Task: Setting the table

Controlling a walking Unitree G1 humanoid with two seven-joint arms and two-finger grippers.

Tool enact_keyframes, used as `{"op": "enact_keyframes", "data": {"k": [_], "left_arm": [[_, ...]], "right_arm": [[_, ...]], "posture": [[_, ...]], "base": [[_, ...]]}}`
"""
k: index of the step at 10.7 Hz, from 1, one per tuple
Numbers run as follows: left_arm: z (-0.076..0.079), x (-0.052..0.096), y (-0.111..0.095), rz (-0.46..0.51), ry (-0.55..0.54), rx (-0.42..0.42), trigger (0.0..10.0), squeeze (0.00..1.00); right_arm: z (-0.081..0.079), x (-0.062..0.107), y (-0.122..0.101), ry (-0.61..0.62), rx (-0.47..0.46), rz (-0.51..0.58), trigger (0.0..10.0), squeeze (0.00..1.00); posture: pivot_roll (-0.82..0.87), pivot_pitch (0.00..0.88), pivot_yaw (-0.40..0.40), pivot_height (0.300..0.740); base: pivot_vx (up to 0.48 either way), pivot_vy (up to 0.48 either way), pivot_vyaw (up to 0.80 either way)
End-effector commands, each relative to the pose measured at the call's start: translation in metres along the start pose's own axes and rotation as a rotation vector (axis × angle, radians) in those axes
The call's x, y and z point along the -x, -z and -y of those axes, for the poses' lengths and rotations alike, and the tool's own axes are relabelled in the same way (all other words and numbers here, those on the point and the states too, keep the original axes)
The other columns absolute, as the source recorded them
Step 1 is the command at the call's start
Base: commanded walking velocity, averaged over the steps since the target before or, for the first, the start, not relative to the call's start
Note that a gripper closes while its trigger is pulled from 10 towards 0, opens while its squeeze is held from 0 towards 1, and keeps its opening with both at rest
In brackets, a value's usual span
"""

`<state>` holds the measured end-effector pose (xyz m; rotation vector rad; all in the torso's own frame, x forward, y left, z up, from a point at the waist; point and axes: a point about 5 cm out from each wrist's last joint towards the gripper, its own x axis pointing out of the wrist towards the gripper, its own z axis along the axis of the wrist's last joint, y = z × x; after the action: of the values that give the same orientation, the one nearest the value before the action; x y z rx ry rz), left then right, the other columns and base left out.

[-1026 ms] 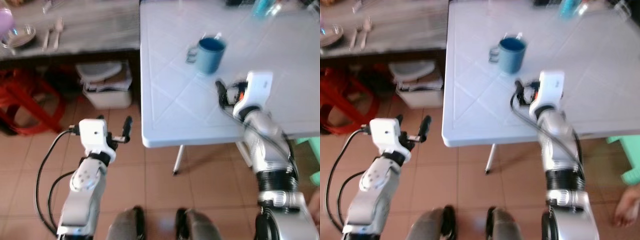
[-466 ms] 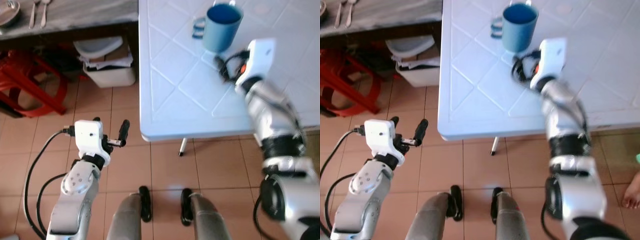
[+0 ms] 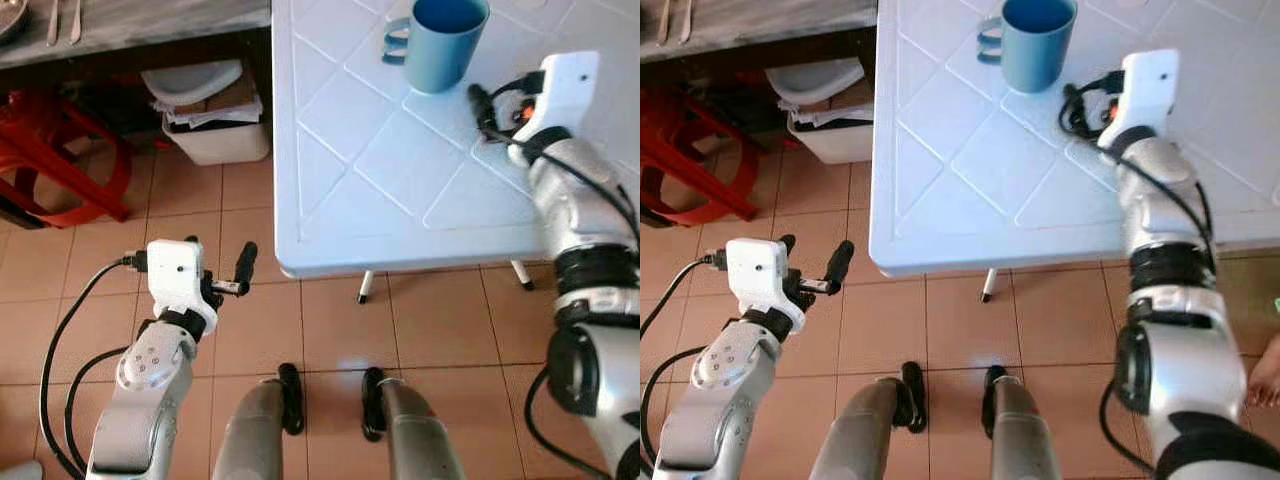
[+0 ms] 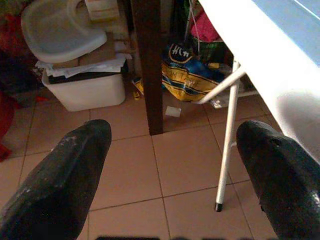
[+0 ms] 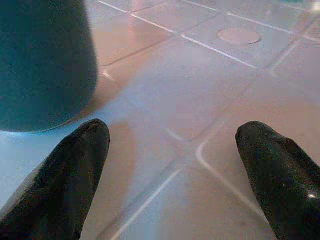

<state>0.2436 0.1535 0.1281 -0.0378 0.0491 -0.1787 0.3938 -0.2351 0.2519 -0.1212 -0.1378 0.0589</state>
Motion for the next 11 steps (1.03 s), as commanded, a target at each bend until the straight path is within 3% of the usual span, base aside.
{"op": "enact_keyframes", "data": {"k": [1,3,5,7,9,11], "left_arm": [[-0.005,0.004,0.004,-0.028,-0.016,-0.011,10.0,0.00],[-0.007,0.003,0.002,-0.003,-0.046,-0.003,10.0,0.00],[-0.013,-0.001,0.001,0.048,-0.139,0.007,10.0,0.00],[-0.018,-0.011,-0.001,0.093,-0.193,0.036,10.0,0.00],[-0.010,-0.023,-0.015,0.175,-0.150,0.086,10.0,0.00],[-0.001,-0.031,-0.026,0.229,-0.098,0.116,10.0,0.00]], "right_arm": [[0.001,-0.001,-0.002,-0.001,-0.012,0.012,10.0,0.00],[-0.014,0.007,0.010,-0.043,-0.017,0.035,10.0,0.00],[-0.036,0.056,0.042,-0.002,-0.059,0.135,10.0,0.00],[-0.063,0.104,0.054,0.000,0.013,0.182,10.0,0.00],[-0.076,0.127,0.057,-0.006,0.067,0.188,10.0,0.00],[-0.078,0.129,0.056,0.029,0.051,0.179,10.0,0.00]], "posture": [[0.06,0.357,0.123,0.740],[0.05,0.319,0.103,0.740],[0.02,0.230,0.065,0.740],[-0.02,0.147,0.043,0.740],[-0.04,0.095,0.032,0.740],[-0.06,0.067,0.030,0.740]], "base": [[0.000,0.000,0.00],[0.000,0.000,0.00],[0.000,0.000,0.00],[0.000,0.000,0.00],[0.000,0.000,0.00],[0.000,0.000,0.00]]}}
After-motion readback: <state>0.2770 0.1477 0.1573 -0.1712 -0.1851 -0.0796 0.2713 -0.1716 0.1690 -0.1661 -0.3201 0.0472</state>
